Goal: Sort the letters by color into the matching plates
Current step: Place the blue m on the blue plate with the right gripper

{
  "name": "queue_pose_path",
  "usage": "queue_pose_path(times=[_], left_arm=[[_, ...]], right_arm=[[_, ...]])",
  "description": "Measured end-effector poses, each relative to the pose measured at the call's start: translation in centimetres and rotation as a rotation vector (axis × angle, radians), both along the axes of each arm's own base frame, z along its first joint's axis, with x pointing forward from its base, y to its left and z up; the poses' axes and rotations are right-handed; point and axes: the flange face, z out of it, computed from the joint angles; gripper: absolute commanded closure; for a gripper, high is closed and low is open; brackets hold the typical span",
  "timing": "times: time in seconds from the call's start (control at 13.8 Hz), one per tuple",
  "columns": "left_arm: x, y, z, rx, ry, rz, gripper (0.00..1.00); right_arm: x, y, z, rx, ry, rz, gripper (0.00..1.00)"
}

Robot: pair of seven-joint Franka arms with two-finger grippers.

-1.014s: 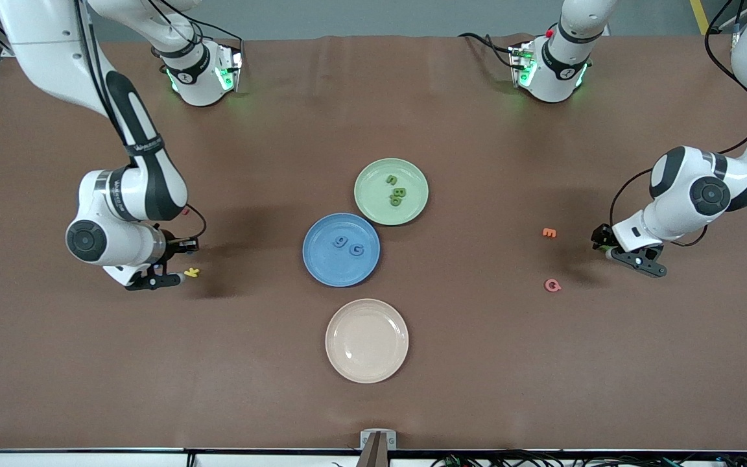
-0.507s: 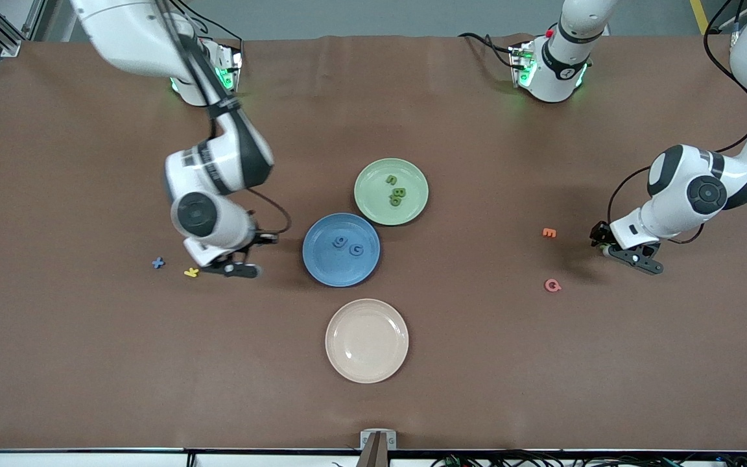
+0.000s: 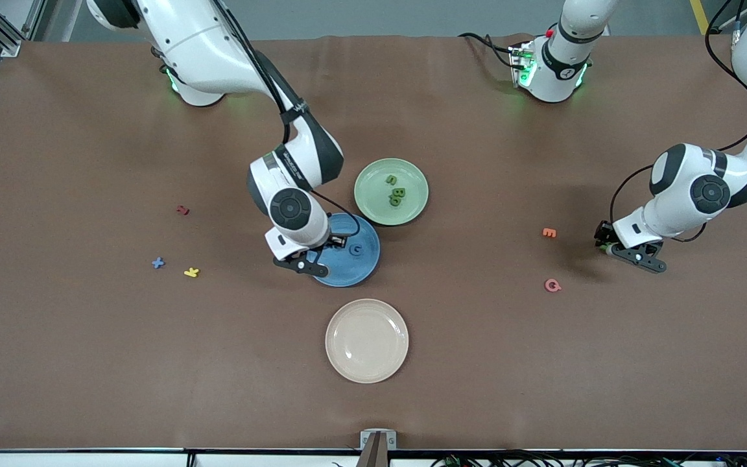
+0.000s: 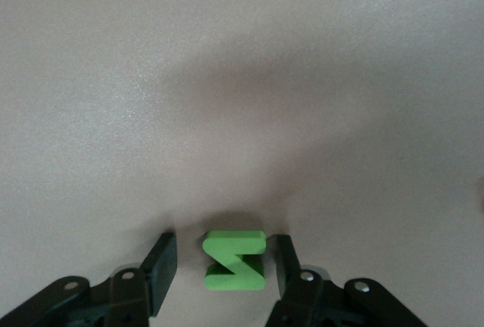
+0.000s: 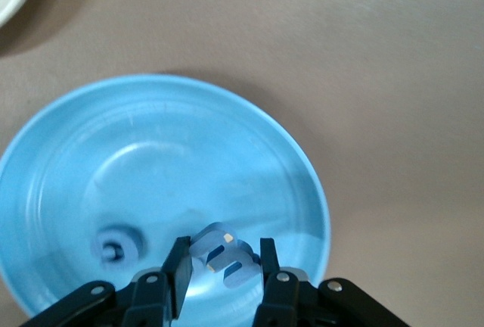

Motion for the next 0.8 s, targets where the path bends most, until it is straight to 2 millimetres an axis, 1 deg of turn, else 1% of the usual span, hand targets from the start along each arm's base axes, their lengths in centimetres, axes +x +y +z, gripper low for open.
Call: queue_pose_path(times=[0.07, 0.14, 0.22, 0.29, 0.36, 0.43, 0.51, 0.58, 0.65, 0.72, 0.8], left_arm=[[0.0, 0.0, 0.1, 0.004, 0.0, -0.002, 0.58], [-0.1, 0.0, 0.1, 0.005, 0.002, -0.004, 0.68], [-0.2, 0.1, 0.3, 0.012, 0.0, -0.004, 0.85], [-0.2, 0.1, 0.3, 0.013, 0.001, -0.006, 0.93], [-0.2, 0.1, 0.3, 0.013, 0.001, -0.007, 0.99], [-0.2, -0.1, 0.4, 0.012, 0.0, -0.009, 0.99], [0.0, -0.6, 0.8, 0.01, -0.007, -0.018, 0.99], [0.3, -1.3, 1.5, 0.016, -0.009, -0.031, 0.99], [0.9, -2.3, 2.7, 0.033, 0.0, -0.039, 0.99], [1.5, -3.7, 4.2, 0.053, 0.012, -0.039, 0.99], [2.2, -5.6, 6.0, 0.07, 0.02, -0.028, 0.99]], right_arm=[[0.3, -0.2, -0.6, -0.002, -0.005, -0.004, 0.83], [0.6, -0.4, -0.9, -0.005, -0.008, -0.009, 0.83], [1.0, -0.9, -0.9, -0.007, -0.011, -0.018, 0.83], [1.2, -1.2, -0.9, -0.007, -0.012, -0.023, 0.8], [1.4, -1.3, -1.0, -0.005, -0.016, -0.025, 0.71], [1.5, -1.2, -1.0, 0.0, -0.027, -0.026, 0.32], [1.6, -1.2, -1.1, 0.003, -0.034, -0.026, 0.0], [1.6, -1.1, -1.1, 0.004, -0.036, -0.026, 0.0], [1.6, -1.0, -1.1, 0.004, -0.034, -0.025, 0.0], [1.5, -1.1, -1.0, -0.002, -0.022, -0.023, 0.0], [1.4, -1.1, -0.6, -0.014, 0.003, -0.021, 0.0]])
